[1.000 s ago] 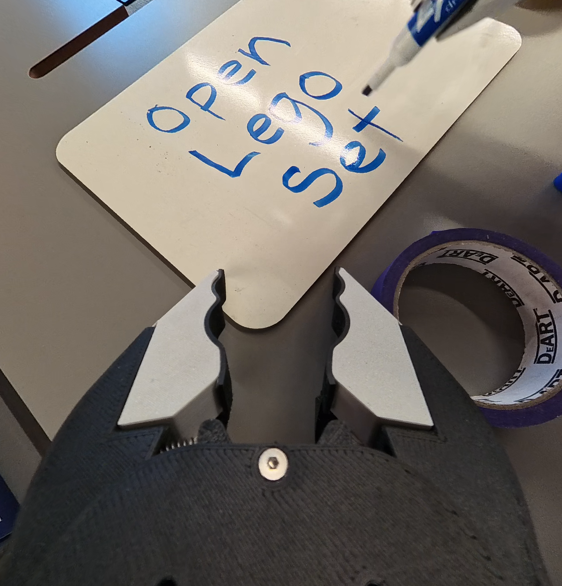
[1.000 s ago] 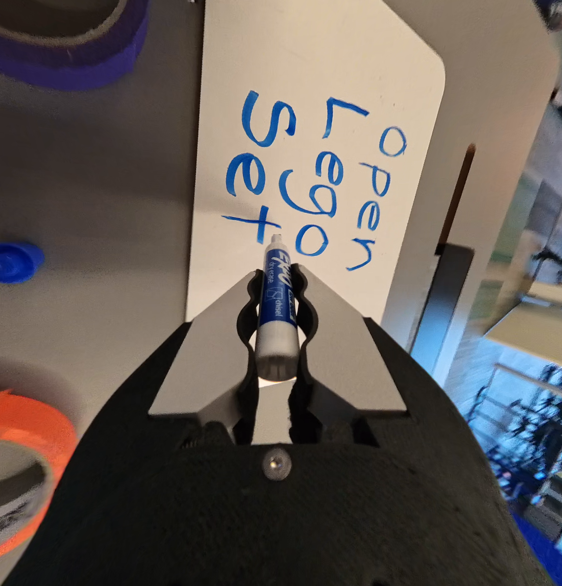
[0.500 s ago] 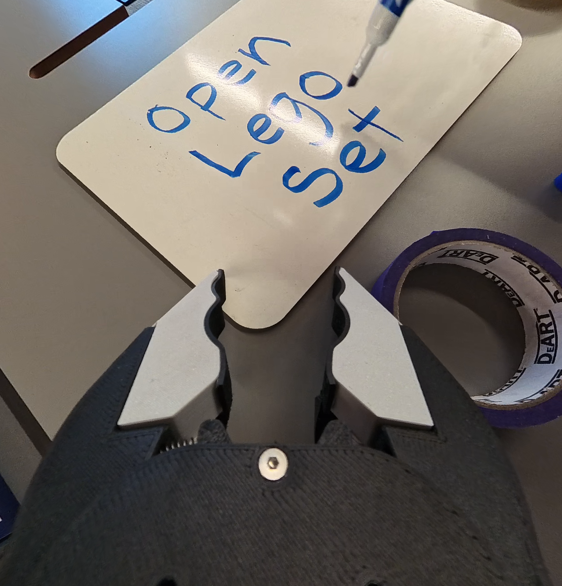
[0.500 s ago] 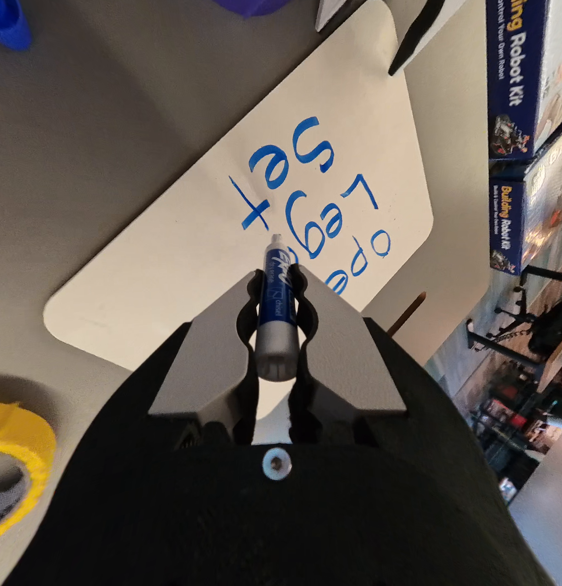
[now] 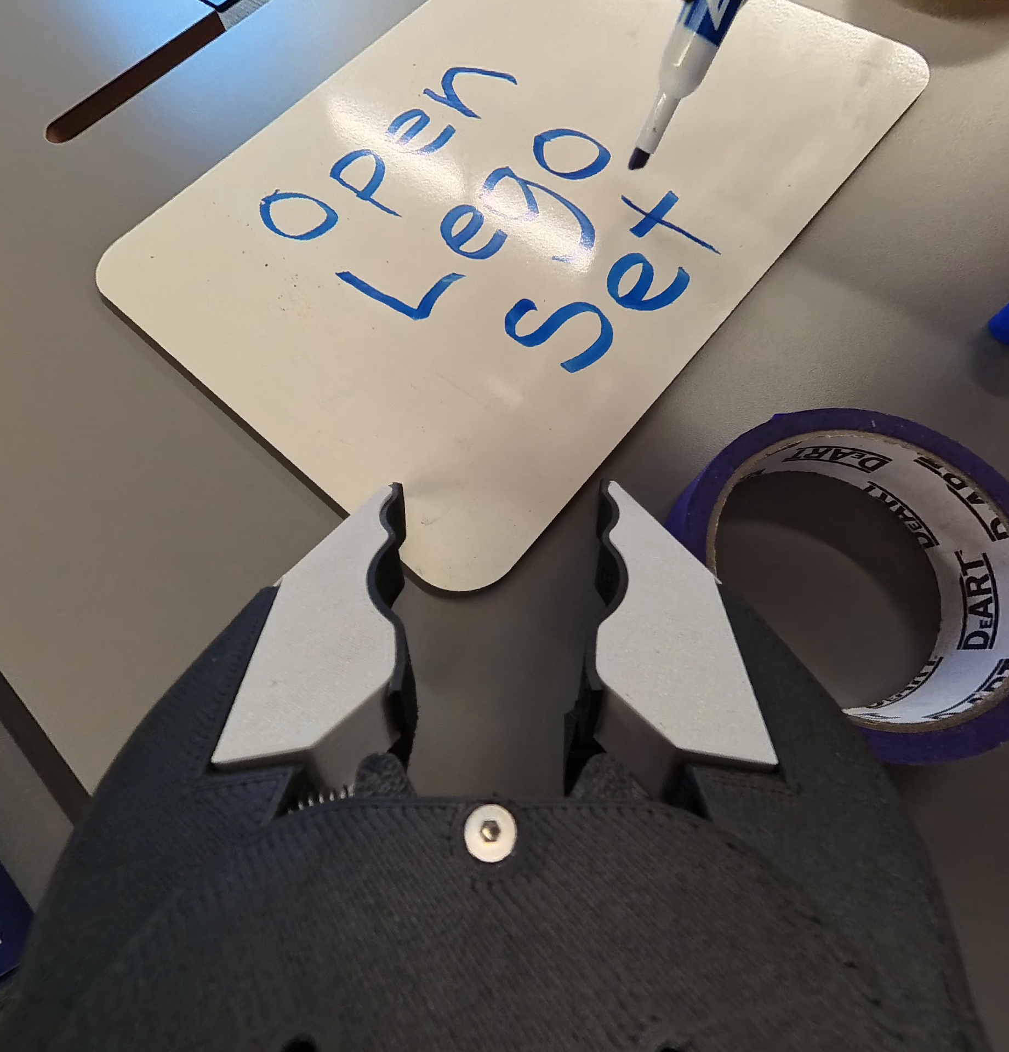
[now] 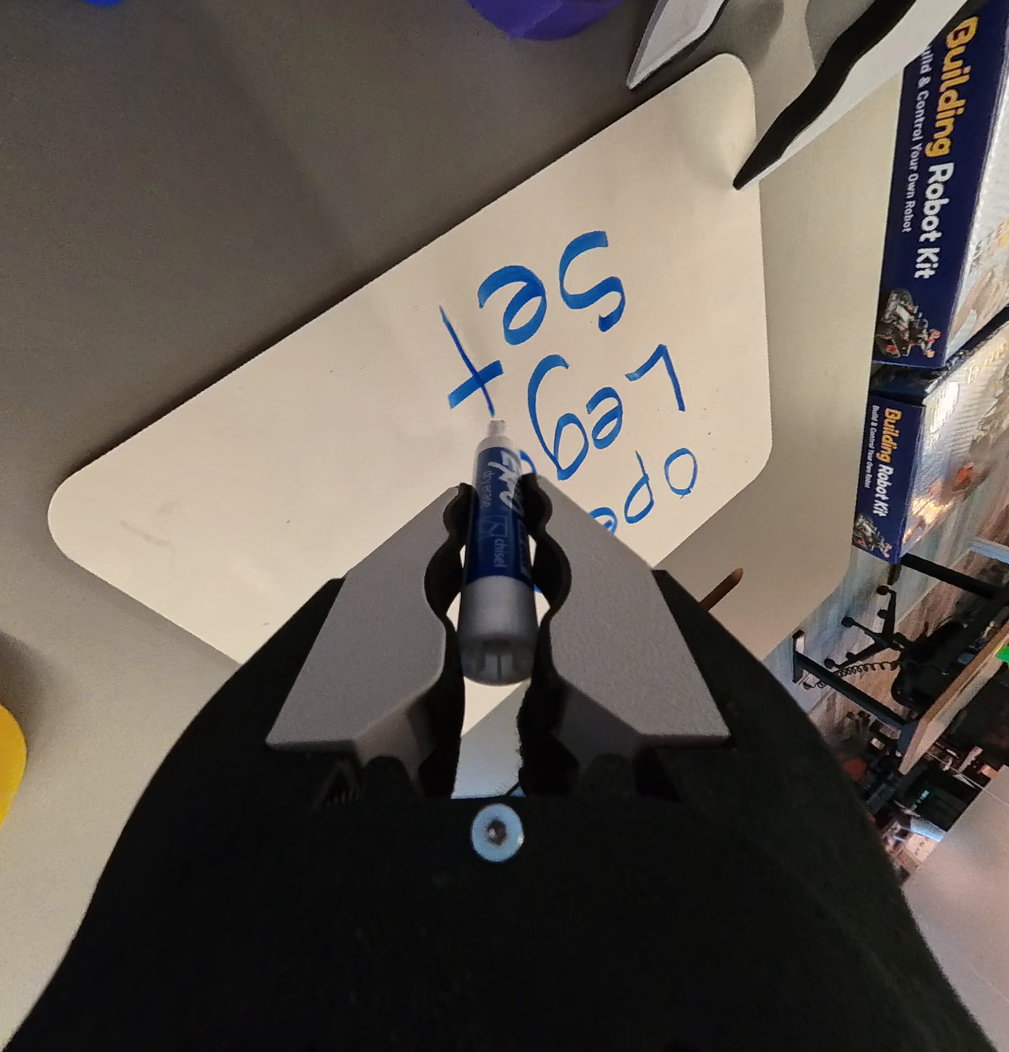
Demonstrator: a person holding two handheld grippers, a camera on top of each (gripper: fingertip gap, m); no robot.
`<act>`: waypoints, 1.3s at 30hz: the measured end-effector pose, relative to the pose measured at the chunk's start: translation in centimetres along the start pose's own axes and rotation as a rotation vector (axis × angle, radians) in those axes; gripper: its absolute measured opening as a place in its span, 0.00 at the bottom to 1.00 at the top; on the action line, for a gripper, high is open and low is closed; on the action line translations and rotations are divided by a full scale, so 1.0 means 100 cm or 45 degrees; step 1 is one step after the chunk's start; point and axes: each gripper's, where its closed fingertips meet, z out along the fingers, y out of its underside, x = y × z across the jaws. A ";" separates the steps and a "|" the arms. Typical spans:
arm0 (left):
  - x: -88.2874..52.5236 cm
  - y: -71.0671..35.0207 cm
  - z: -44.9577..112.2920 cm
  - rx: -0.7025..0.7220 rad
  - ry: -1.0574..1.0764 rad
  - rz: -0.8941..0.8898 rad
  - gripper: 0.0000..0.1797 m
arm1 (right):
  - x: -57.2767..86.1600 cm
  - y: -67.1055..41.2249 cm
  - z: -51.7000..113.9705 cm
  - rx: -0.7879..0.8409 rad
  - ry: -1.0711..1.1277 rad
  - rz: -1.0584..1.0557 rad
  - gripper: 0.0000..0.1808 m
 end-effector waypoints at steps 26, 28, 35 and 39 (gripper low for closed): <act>0.001 0.000 0.000 0.001 0.001 0.003 0.37 | -0.001 -0.002 0.010 -0.029 -0.079 -0.180 0.10; 0.001 0.000 0.000 0.001 0.001 0.003 0.37 | -0.001 -0.004 0.010 -0.033 -0.100 -0.197 0.10; 0.001 0.000 0.000 0.000 0.001 0.003 0.37 | 0.000 -0.003 0.010 -0.040 -0.140 -0.205 0.10; 0.000 0.000 0.000 0.000 0.001 0.003 0.37 | 0.000 -0.004 0.010 -0.045 -0.157 -0.186 0.10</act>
